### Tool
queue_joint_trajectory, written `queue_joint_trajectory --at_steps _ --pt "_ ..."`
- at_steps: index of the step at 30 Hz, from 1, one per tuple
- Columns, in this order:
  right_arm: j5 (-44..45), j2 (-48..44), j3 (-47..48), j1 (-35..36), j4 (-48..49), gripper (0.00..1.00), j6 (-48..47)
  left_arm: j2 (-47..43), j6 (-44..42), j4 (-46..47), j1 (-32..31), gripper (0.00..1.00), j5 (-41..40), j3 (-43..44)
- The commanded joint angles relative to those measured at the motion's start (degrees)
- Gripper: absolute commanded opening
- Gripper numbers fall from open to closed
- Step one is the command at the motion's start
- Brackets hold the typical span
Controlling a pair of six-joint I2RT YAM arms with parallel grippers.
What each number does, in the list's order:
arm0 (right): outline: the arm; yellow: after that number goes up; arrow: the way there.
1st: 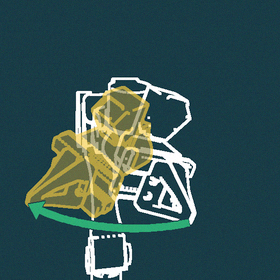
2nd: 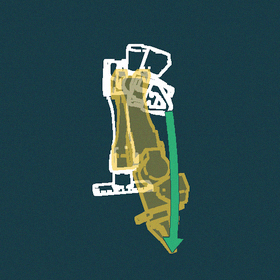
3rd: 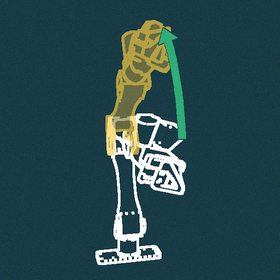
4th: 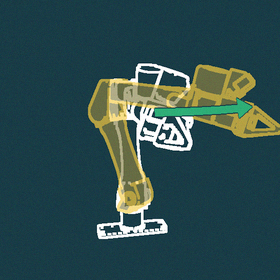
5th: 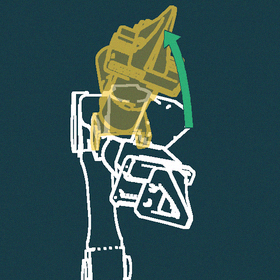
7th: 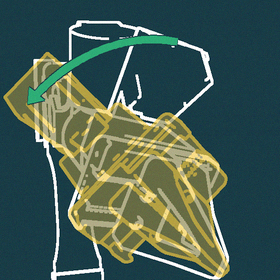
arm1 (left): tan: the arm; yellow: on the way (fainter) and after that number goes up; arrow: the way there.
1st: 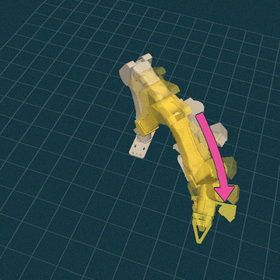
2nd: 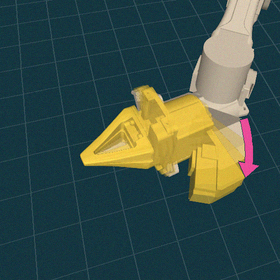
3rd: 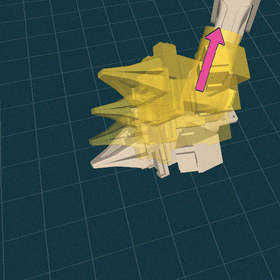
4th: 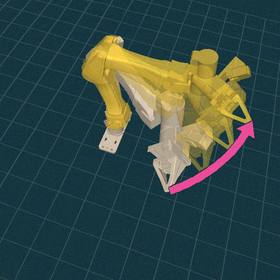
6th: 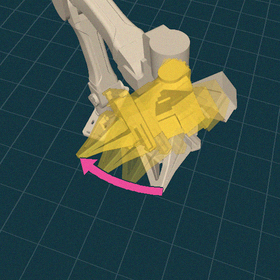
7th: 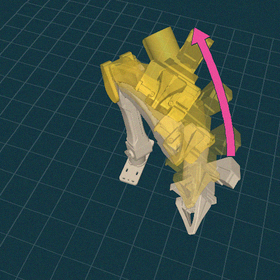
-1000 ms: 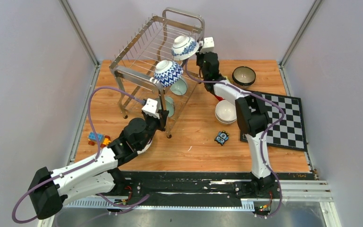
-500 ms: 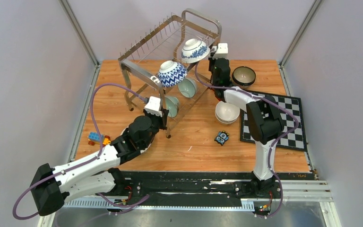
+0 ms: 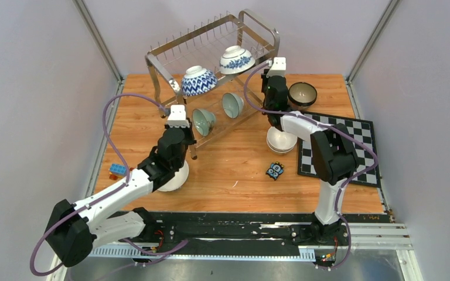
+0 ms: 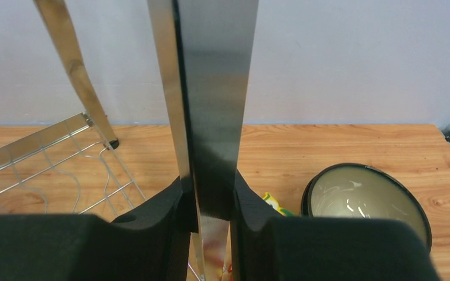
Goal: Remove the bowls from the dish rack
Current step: Adjust the dish rack at the center of the board.
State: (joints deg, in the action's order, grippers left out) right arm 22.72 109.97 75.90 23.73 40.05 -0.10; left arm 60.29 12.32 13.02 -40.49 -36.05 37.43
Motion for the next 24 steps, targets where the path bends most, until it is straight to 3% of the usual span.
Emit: queue_joint_trajectory --at_steps 1,18,24 --pt "-4.90 -5.74 -3.83 8.81 -3.14 0.03 -0.24 2.77 5.69 0.78 5.24 0.00 -6.29 0.01" --pt "4.81 -20.54 -19.07 19.18 -11.52 0.03 6.49 6.94 7.40 6.98 12.82 0.00 -0.49 -0.91" --pt "5.90 -26.52 -22.80 19.98 -16.72 0.03 8.88 7.97 2.30 10.43 13.55 0.00 2.59 -1.24"
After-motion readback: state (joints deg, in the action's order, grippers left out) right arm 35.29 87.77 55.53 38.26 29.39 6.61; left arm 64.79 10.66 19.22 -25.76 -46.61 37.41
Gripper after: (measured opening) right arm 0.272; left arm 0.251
